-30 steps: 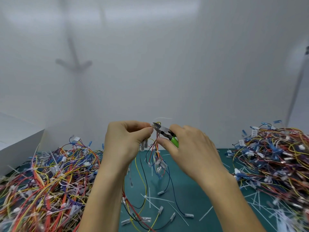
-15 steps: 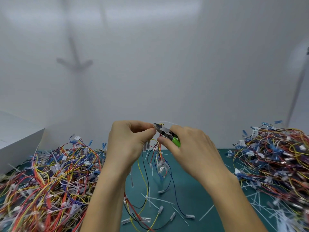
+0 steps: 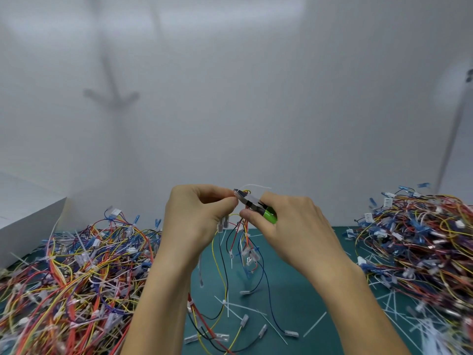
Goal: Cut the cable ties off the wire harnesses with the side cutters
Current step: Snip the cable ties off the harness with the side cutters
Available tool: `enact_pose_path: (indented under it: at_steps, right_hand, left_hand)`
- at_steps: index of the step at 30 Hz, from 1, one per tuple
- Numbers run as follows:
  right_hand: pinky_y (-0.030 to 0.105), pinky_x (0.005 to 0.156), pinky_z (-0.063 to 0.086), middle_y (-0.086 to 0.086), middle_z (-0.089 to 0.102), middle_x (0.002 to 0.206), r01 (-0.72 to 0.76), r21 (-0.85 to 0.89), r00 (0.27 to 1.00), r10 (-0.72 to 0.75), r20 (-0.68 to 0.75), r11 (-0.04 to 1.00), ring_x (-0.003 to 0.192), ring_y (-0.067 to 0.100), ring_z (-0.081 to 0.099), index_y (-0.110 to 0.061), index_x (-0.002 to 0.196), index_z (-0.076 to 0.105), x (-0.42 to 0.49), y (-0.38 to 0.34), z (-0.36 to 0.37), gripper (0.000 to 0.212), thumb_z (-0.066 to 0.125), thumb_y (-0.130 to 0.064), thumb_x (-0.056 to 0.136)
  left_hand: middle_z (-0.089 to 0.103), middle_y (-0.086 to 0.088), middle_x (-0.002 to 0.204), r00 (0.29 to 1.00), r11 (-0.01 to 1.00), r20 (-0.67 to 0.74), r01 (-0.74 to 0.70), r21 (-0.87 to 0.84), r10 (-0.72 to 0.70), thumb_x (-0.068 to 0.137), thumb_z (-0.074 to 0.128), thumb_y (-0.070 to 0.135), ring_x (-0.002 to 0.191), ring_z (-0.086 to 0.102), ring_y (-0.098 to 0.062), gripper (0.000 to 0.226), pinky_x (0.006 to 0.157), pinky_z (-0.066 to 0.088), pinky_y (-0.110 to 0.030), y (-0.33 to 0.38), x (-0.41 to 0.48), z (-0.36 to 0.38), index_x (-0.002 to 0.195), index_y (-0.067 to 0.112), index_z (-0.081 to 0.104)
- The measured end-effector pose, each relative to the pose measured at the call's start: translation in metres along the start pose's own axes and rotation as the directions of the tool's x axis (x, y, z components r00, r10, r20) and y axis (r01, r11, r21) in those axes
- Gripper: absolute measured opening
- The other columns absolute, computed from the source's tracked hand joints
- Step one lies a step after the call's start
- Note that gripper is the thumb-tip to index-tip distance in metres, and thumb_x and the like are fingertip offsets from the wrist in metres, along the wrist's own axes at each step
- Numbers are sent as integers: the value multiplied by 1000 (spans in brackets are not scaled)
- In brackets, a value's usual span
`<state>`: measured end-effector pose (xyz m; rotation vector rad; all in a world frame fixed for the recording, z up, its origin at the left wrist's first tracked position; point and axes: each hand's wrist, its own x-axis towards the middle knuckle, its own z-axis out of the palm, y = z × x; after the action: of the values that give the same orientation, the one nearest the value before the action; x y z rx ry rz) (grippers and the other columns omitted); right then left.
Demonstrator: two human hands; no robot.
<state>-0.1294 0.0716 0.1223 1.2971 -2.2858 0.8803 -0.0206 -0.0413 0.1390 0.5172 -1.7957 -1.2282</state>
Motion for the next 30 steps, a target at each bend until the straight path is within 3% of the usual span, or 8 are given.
enact_pose_path:
  at_steps: [2,9,18,30]
  right_hand:
    - [22,48,25,-4,42,58,-5,12,1000,5,-6,1000,60,16,39,-23,66,37,0,1,1,52,48,-68,89]
    - [22,49,26,-5,45,59,-11,14,1000,11,-6,1000,64,19,41,-22,72,46,1,5,3,50,49,-69,87]
    - [26,48,24,-5,45,59,-22,6,1000,22,7,1000,58,7,41,-23,67,43,1,6,2,51,49,-70,87]
    - [26,47,25,-4,44,55,-28,16,1000,28,3,999,57,7,42,-22,67,46,1,6,2,53,49,-71,86]
  left_hand:
    - [75,0,68,1000,1000,2,-1,12,1,77,76,6,65,67,-12,27,79,58,-42,0,0,0,63,29,78]
    - [75,3,68,1000,1000,10,-1,31,0,77,76,6,67,69,-11,31,78,59,-40,1,0,1,62,34,78]
    - [75,2,67,1000,999,4,5,42,-5,77,76,5,67,70,-13,29,78,59,-40,2,-1,2,61,30,76]
    - [75,1,68,1000,999,7,5,32,-5,77,76,5,68,70,-13,29,80,59,-42,0,-1,1,63,30,78]
